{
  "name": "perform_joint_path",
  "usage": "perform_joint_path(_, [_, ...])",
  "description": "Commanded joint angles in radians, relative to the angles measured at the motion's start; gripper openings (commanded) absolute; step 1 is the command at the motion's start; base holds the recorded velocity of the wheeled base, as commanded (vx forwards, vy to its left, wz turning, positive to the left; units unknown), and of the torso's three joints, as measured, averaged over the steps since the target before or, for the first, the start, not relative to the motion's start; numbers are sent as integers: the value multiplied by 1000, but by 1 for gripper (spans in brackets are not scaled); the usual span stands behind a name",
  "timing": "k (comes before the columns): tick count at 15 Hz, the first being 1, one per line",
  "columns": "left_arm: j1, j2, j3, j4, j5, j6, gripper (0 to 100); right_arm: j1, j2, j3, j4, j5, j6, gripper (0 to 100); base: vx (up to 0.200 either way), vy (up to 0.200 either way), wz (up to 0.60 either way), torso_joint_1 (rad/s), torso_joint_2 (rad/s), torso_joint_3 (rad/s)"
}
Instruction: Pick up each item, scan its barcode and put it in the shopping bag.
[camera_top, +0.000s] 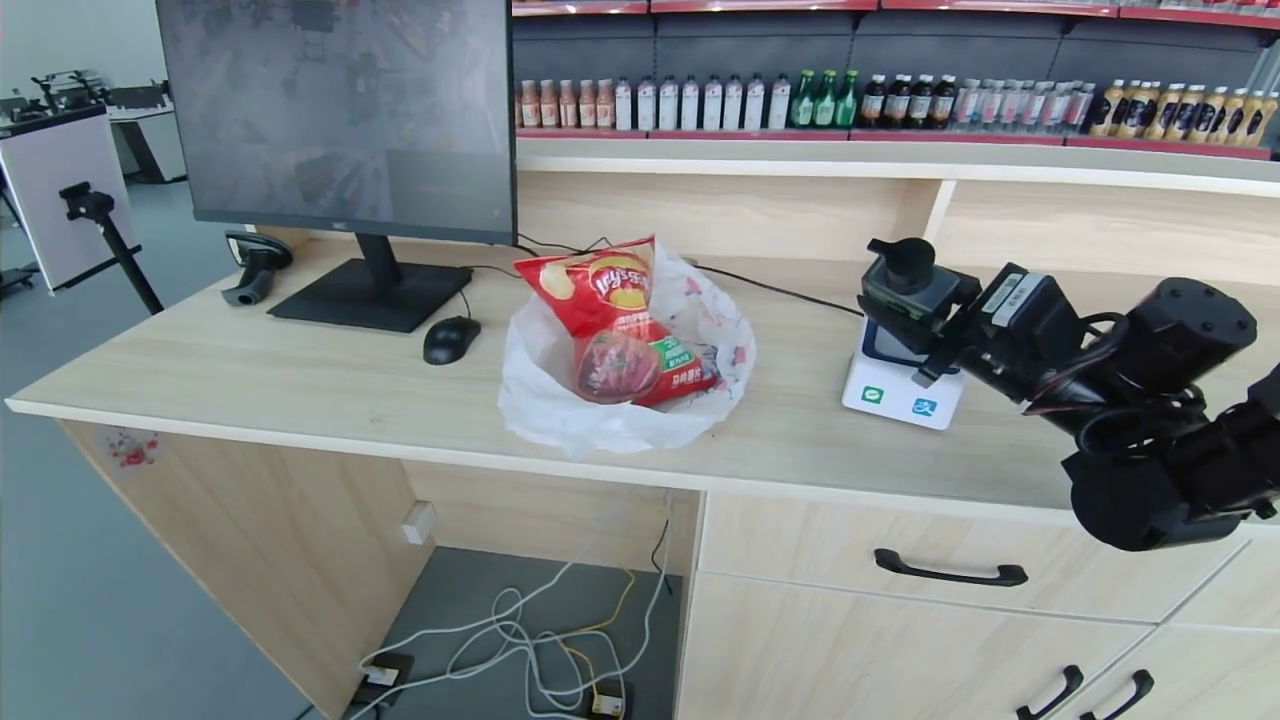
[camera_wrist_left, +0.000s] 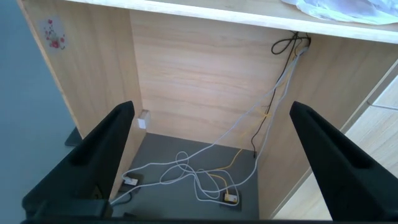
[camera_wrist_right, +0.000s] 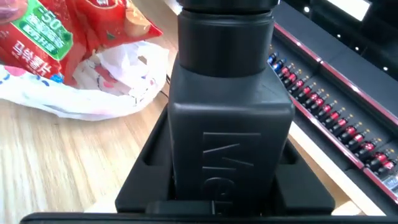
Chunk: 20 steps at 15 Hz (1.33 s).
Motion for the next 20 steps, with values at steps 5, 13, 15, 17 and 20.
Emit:
perform_joint_path(5, [-1, 0, 0, 0, 0, -3, 100, -63, 71, -74, -2, 33, -5, 0, 0, 0, 0, 0, 0, 0])
perform_joint_path(13, [-1, 0, 0, 0, 0, -2, 100, -52, 96, -88, -2, 22, -6, 0, 0, 0, 0, 0, 0, 0])
perform_joint_path(15, [-1, 0, 0, 0, 0, -2, 100, -52, 96, -88, -2, 21, -5, 0, 0, 0, 0, 0, 0, 0])
perform_joint_path(17, [-1, 0, 0, 0, 0, -2, 100, -32, 90, -86, -2, -5, 1, 0, 0, 0, 0, 0, 0, 0])
perform_joint_path(20, [-1, 0, 0, 0, 0, -2, 100, 66, 47, -92, -2, -166, 89, 0, 0, 0, 0, 0, 0, 0])
